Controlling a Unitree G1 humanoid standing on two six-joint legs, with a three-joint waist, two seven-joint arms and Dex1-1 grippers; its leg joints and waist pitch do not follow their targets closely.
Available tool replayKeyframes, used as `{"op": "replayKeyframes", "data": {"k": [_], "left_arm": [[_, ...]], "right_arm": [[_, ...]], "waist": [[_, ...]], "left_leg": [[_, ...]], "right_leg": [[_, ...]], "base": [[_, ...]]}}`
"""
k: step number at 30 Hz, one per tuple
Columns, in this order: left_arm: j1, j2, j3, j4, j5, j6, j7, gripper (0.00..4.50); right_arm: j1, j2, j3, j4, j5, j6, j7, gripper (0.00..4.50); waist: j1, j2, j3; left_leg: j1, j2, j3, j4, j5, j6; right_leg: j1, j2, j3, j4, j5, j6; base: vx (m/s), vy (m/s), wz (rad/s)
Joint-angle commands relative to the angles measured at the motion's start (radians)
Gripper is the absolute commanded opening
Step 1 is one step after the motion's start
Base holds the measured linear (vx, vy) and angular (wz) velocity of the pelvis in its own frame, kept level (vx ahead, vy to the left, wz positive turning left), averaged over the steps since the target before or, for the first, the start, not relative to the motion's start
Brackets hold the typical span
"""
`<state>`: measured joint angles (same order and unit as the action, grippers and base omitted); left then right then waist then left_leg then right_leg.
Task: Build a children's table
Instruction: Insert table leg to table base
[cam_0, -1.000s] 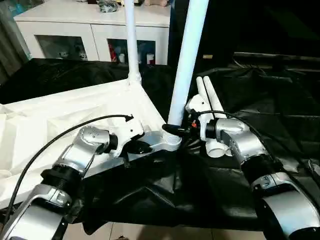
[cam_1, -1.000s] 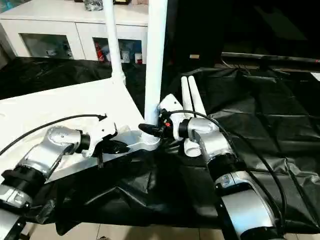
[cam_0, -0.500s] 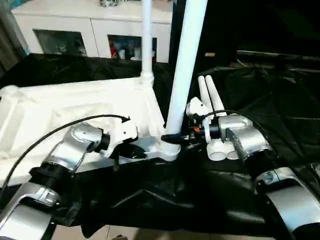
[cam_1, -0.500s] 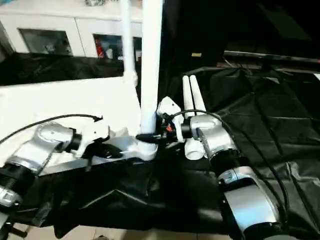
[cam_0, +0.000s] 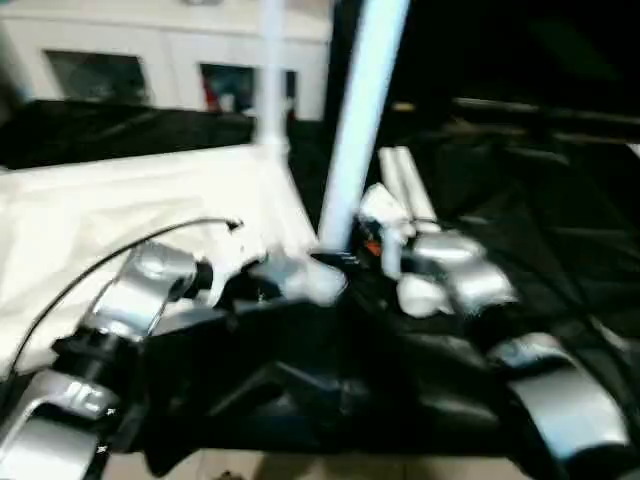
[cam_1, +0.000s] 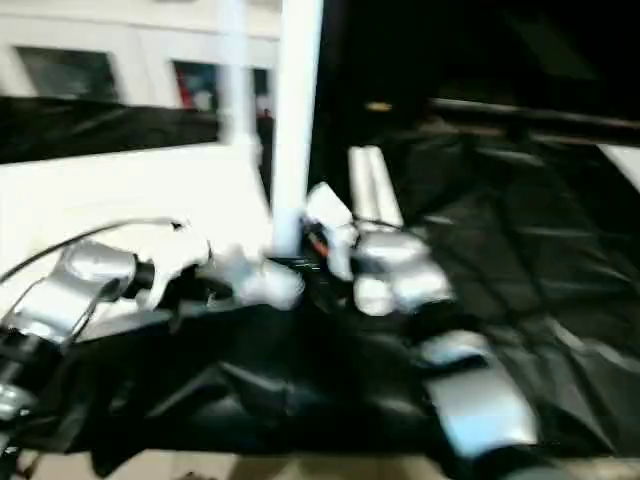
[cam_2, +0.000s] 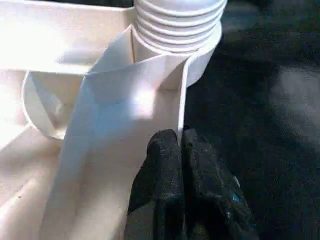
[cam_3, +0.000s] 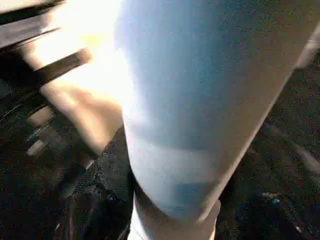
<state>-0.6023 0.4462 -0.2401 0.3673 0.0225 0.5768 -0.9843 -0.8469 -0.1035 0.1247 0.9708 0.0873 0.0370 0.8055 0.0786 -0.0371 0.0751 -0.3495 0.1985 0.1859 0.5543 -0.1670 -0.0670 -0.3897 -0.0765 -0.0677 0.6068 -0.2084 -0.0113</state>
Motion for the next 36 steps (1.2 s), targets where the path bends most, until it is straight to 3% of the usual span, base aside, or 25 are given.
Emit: {"op": "replayKeyframes", "data": {"k": [1,2,3,5,6,7,8,10,11,14,15,20,27,30,31,32,34,36], "left_arm": [[-0.06,-0.116,0.066,-0.053,0.001,0.173,0.172,0.0],[-0.071,-0.158,0.066,-0.038,0.017,0.194,0.223,0.0],[-0.08,-0.189,0.055,-0.008,0.039,0.182,0.268,0.0],[-0.089,-0.222,0.036,0.015,0.064,0.181,0.325,0.0],[-0.089,-0.222,0.036,0.015,0.064,0.181,0.325,0.0],[-0.092,-0.239,0.035,0.015,0.065,0.196,0.351,0.0],[-0.092,-0.24,0.03,0.019,0.072,0.194,0.36,0.0],[-0.081,-0.234,0.028,0.0,0.082,0.224,0.38,0.0],[-0.074,-0.224,0.024,-0.013,0.092,0.238,0.384,0.0],[-0.064,-0.202,0.026,-0.027,0.106,0.257,0.385,0.0],[-0.063,-0.197,0.027,-0.026,0.108,0.258,0.385,0.0],[-0.068,-0.192,0.023,-0.021,0.1,0.253,0.388,0.0],[-0.068,-0.18,-0.003,-0.037,0.081,0.22,0.326,0.0],[-0.042,-0.128,-0.046,-0.096,0.05,0.154,0.201,0.0],[-0.031,-0.106,-0.057,-0.12,0.039,0.143,0.158,0.0],[-0.027,-0.096,-0.062,-0.13,0.034,0.137,0.139,0.0],[0.007,-0.024,-0.088,-0.195,0.004,0.083,0.016,0.0],[0.04,0.049,-0.1,-0.262,-0.029,0.064,-0.084,0.0]], "right_arm": [[0.051,0.052,0.011,0.198,-0.07,0.136,-0.248,1.88],[0.04,0.088,-0.005,0.219,-0.058,0.148,-0.317,1.88],[0.029,0.121,-0.013,0.236,-0.05,0.156,-0.367,1.88],[0.011,0.171,-0.034,0.262,-0.028,0.167,-0.432,1.88],[0.011,0.171,-0.034,0.262,-0.028,0.167,-0.432,1.88],[-0.002,0.203,-0.05,0.275,-0.012,0.174,-0.465,1.88],[-0.009,0.22,-0.044,0.276,-0.019,0.173,-0.472,1.88],[-0.026,0.252,-0.046,0.28,-0.025,0.174,-0.485,1.88],[-0.032,0.261,-0.048,0.284,-0.029,0.174,-0.49,1.88],[-0.039,0.272,-0.058,0.291,-0.034,0.174,-0.499,1.88],[-0.039,0.273,-0.061,0.293,-0.034,0.171,-0.498,1.88],[-0.043,0.275,-0.08,0.303,-0.035,0.171,-0.505,1.88],[-0.058,0.266,-0.091,0.309,-0.044,0.188,-0.472,1.88],[-0.075,0.235,-0.054,0.303,-0.073,0.205,-0.32,1.88],[-0.078,0.219,-0.035,0.298,-0.084,0.204,-0.252,1.88],[-0.079,0.212,-0.027,0.296,-0.088,0.204,-0.222,1.88],[-0.077,0.154,0.039,0.275,-0.123,0.193,-0.008,1.88],[-0.062,0.082,0.111,0.247,-0.166,0.143,0.196,1.88]], "waist": [[-0.004,0.009,-0.012],[-0.005,0.012,-0.012],[-0.005,0.011,-0.012],[-0.007,0.001,-0.005],[-0.005,0.004,-0.005],[-0.007,-0.003,-0.003],[-0.006,-0.003,-0.001],[-0.006,-0.002,0.0],[-0.009,-0.002,0.002],[-0.015,-0.002,-0.002],[-0.015,-0.001,0.0],[-0.015,0.006,0.005],[-0.015,0.011,0.003],[-0.013,0.012,0.0],[-0.013,0.01,-0.004],[-0.013,0.009,-0.007],[-0.012,0.008,-0.011],[-0.013,0.005,-0.011]], "left_leg": [[0.006,0.04,-0.045,-0.093,-0.49,-0.062],[0.018,0.037,-0.049,-0.091,-0.515,-0.068],[0.02,0.035,-0.053,-0.091,-0.522,-0.063],[0.009,0.033,-0.057,-0.101,-0.532,-0.048],[0.011,0.033,-0.06,-0.102,-0.538,-0.049],[0.016,0.032,-0.057,-0.103,-0.563,-0.045],[0.023,0.028,-0.059,-0.102,-0.585,-0.041],[0.024,0.028,-0.064,-0.105,-0.612,-0.04],[0.018,0.029,-0.069,-0.11,-0.628,-0.045],[0.009,0.026,-0.078,-0.117,-0.628,-0.045],[0.002,0.027,-0.08,-0.12,-0.609,-0.041],[0.023,0.024,-0.077,-0.113,-0.653,-0.039],[0.023,0.025,-0.078,-0.116,-0.68,-0.043],[0.016,0.028,-0.081,-0.119,-0.667,-0.043],[0.006,0.032,-0.082,-0.121,-0.642,-0.041],[-0.006,0.035,-0.081,-0.122,-0.591,-0.038],[-0.002,0.038,-0.068,-0.117,-0.526,-0.031],[-0.008,0.04,-0.057,-0.114,-0.458,-0.006]], "right_leg": [[0.003,-0.087,0.048,-0.115,-0.666,-0.097],[-0.004,-0.086,0.049,-0.121,-0.669,-0.095],[-0.005,-0.088,0.047,-0.124,-0.671,-0.092],[-0.001,-0.086,0.044,-0.131,-0.65,-0.07],[-0.001,-0.086,0.043,-0.13,-0.641,-0.069],[-0.007,-0.084,0.043,-0.136,-0.643,-0.062],[-0.012,-0.085,0.042,-0.143,-0.667,-0.051],[-0.015,-0.087,0.042,-0.147,-0.693,-0.038],[-0.011,-0.088,0.039,-0.145,-0.698,-0.033],[0.001,-0.09,0.036,-0.146,-0.678,-0.03],[-0.001,-0.093,0.042,-0.145,-0.656,-0.04],[-0.019,-0.09,0.04,-0.16,-0.697,-0.035],[-0.02,-0.089,0.041,-0.157,-0.679,-0.04],[-0.015,-0.093,0.047,-0.151,-0.663,-0.046],[-0.007,-0.096,0.051,-0.142,-0.63,-0.058],[0.003,-0.097,0.054,-0.132,-0.564,-0.08],[-0.001,-0.09,0.059,-0.124,-0.46,-0.116],[0.008,-0.089,0.063,-0.113,-0.368,-0.15]], "base": [[0.0,0.0,0.0],[0.0,0.0,0.0],[0.0,0.0,0.0],[0.0,0.0,0.0],[0.0,0.0,0.0],[0.0,0.0,0.0],[0.0,0.0,0.0],[0.0,0.0,0.0],[0.0,0.0,0.0],[0.0,0.0,0.0],[0.0,0.0,0.0],[0.0,0.0,0.0],[0.0,0.0,0.0],[0.0,0.0,0.0],[0.0,0.0,0.0],[0.0,0.0,0.0],[0.025,-0.001,-0.01],[0.058,-0.007,0.0]]}}
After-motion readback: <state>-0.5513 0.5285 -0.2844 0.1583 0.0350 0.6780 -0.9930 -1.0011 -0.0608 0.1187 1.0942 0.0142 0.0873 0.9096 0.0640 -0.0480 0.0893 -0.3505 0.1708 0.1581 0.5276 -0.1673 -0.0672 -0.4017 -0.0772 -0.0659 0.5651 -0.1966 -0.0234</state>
